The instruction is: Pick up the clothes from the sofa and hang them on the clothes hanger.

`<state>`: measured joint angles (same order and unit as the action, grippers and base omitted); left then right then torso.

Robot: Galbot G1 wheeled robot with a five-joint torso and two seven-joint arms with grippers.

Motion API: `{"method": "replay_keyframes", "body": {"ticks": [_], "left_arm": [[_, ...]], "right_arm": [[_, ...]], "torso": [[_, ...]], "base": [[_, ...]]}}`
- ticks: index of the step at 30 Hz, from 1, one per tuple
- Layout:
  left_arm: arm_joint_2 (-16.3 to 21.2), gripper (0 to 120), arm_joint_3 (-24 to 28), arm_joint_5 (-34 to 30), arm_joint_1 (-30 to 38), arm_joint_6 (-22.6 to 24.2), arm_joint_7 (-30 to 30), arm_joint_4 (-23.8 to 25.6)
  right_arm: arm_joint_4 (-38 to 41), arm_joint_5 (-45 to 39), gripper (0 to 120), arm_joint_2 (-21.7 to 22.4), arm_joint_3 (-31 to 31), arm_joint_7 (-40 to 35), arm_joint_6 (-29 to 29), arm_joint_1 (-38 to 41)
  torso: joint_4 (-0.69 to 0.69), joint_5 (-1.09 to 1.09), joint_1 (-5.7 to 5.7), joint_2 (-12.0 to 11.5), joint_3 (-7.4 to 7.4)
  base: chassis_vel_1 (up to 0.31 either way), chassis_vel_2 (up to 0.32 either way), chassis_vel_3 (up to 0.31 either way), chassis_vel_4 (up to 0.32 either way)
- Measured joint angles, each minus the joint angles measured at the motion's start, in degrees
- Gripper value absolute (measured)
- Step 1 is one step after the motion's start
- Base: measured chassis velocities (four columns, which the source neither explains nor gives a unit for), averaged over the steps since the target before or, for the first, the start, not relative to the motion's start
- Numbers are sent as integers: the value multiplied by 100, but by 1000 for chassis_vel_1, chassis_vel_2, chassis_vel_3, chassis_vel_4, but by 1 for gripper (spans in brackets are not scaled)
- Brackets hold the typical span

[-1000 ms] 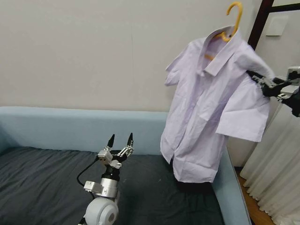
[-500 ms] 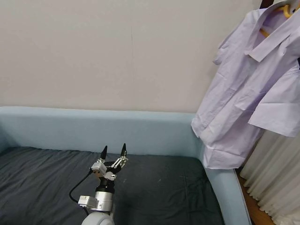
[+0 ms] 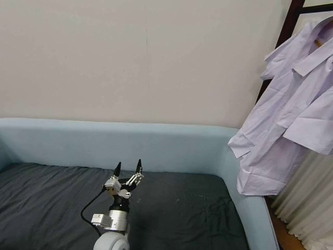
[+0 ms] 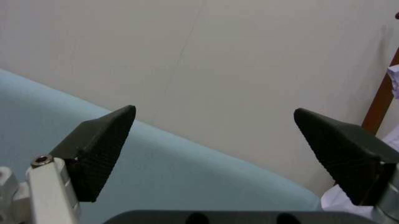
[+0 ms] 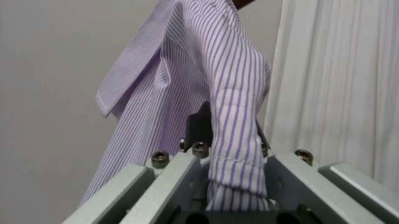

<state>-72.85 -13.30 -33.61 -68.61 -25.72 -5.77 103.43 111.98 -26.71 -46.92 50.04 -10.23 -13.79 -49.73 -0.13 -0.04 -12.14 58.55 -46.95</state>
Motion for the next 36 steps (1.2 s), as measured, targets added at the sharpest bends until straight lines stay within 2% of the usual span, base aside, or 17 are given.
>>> {"method": "replay_keyframes", "body": {"ticks": [2,3,7,12,24,30,36], "left_arm": [[-3,100,-6,-18,-2,1,0,-38],[11,100,-35,-29,-27,1,-2,-34],[52,100,-98,-39,-75,1,-12,-20],[69,100,-142,-42,-119,-4,-23,-17],[54,100,-232,-50,-216,-20,-67,42],[45,100,-307,-56,-291,-22,-91,144],[54,100,-363,-59,-319,-21,-101,185]], "right_arm": [[-437,533,1,-218,-329,11,287,327],[-699,802,1,-320,-488,47,423,528],[-1096,1076,1,-449,-779,73,560,907],[-1579,1333,1,-619,-1193,3,647,1432],[-2736,1594,1,-716,-2038,-537,1068,2593],[-3455,1656,1,-926,-2544,-930,1313,3225],[-3721,1656,1,-1018,-2753,-1055,1363,3488]], "torso": [[9,1,0,-1,-1],[9,1,0,-1,-2],[5,1,0,0,-1],[7,-1,0,0,-1],[6,0,-1,-1,-1],[7,1,-1,-1,-1],[7,0,-1,-1,-1]], "base": [[0,0,0,0],[0,0,0,0],[0,0,0,0],[0,0,0,0],[0,0,0,0],[0,0,0,0],[0,0,0,0]]}}
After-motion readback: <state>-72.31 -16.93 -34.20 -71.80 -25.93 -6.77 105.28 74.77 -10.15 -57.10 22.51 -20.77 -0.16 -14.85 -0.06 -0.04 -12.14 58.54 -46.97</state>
